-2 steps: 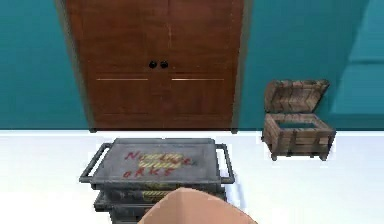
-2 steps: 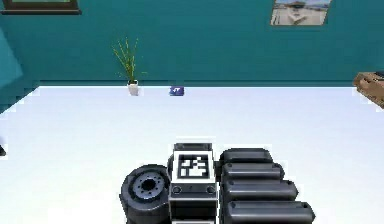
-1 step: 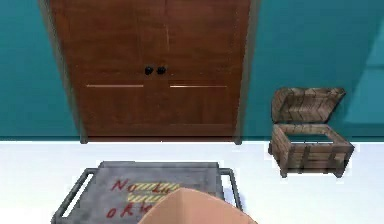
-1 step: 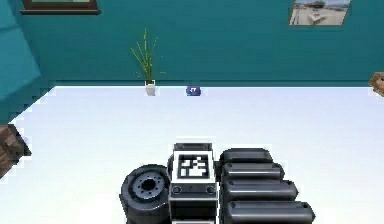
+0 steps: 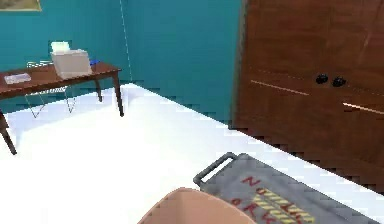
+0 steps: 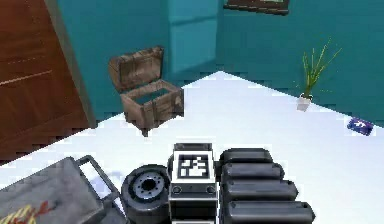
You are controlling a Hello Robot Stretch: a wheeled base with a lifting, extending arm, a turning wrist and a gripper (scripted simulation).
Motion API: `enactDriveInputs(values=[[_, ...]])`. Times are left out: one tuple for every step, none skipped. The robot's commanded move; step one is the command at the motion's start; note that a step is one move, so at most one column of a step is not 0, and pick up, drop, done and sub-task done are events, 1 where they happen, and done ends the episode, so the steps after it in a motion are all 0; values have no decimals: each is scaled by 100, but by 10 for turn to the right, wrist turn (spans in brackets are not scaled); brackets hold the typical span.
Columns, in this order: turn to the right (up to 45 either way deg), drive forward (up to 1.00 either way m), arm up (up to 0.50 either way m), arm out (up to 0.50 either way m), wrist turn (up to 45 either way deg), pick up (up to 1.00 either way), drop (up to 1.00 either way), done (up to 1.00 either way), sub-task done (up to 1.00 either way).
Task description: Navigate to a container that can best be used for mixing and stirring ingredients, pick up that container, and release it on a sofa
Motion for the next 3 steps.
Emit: enactDriveInputs(values=[[-420, 0, 0, 0, 0, 0, 0, 0, 0], [0, 100, 0, 0, 0, 0, 0, 0, 0], [-60, 0, 0, 0, 0, 0, 0, 0, 0]])
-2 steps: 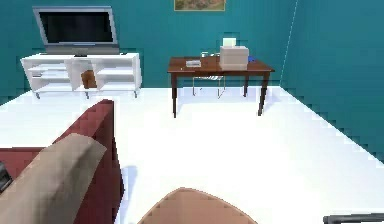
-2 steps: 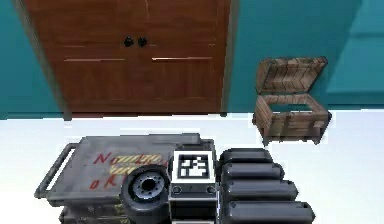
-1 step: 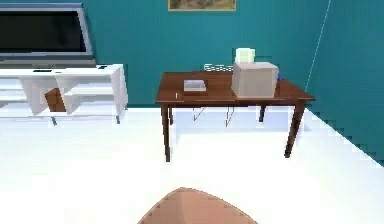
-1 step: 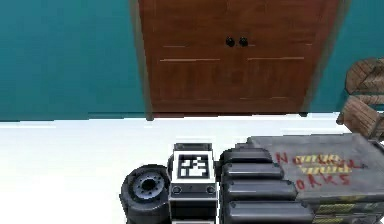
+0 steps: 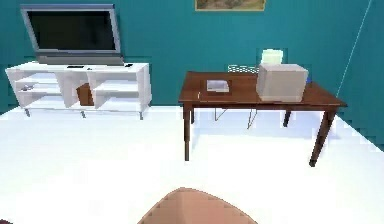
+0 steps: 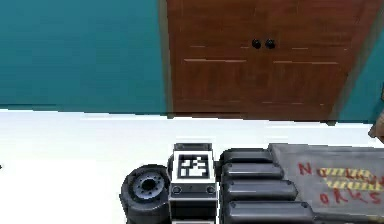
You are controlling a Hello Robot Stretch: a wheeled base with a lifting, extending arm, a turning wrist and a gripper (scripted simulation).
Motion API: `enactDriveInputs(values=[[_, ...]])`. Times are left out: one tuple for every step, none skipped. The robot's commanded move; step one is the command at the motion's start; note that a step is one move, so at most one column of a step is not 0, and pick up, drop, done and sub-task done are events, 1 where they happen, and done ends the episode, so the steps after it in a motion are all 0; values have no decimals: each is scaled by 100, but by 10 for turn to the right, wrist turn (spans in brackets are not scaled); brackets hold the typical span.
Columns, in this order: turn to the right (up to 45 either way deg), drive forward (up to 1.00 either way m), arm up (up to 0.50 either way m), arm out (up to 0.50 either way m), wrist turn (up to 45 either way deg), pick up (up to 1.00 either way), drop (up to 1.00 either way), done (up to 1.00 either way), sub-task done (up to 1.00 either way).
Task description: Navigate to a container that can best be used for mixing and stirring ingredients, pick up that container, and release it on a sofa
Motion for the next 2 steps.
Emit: enactDriveInputs(values=[[0, 60, 0, 0, 0, 0, 0, 0, 0], [-390, 0, 0, 0, 0, 0, 0, 0, 0]])
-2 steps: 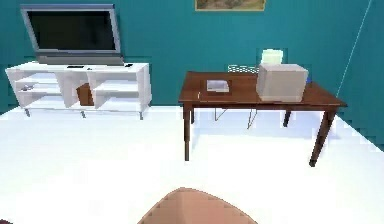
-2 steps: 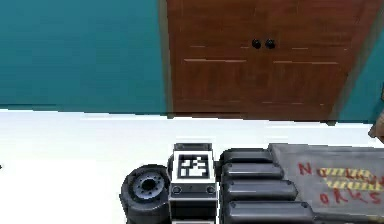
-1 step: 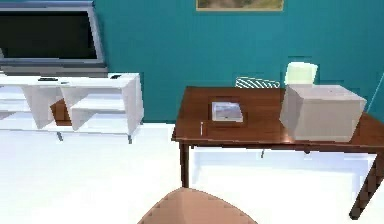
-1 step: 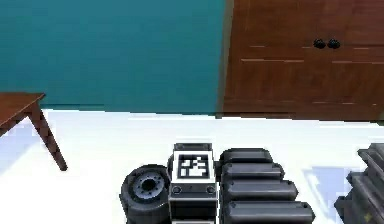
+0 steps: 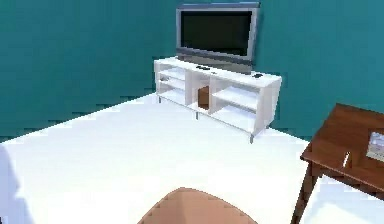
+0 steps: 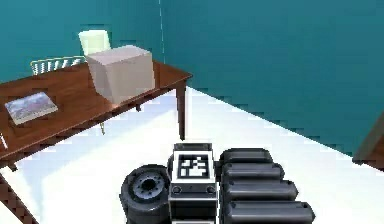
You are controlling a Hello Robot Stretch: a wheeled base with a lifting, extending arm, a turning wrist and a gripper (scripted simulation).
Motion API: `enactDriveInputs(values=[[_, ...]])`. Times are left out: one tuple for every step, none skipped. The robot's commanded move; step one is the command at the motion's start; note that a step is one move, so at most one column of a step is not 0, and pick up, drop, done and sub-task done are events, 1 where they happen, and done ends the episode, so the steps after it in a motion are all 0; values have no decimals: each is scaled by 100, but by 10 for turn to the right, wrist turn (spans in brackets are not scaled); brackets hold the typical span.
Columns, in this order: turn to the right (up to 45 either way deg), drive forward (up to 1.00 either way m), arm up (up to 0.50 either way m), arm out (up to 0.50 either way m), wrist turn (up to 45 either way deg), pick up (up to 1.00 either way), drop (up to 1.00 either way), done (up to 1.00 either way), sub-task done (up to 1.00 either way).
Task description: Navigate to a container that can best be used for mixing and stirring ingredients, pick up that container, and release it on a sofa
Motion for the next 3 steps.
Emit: enactDriveInputs(values=[[0, 35, 0, 0, 0, 0, 0, 0, 0], [-450, 0, 0, 0, 0, 0, 0, 0, 0], [0, 100, 0, 0, 0, 0, 0, 0, 0]])
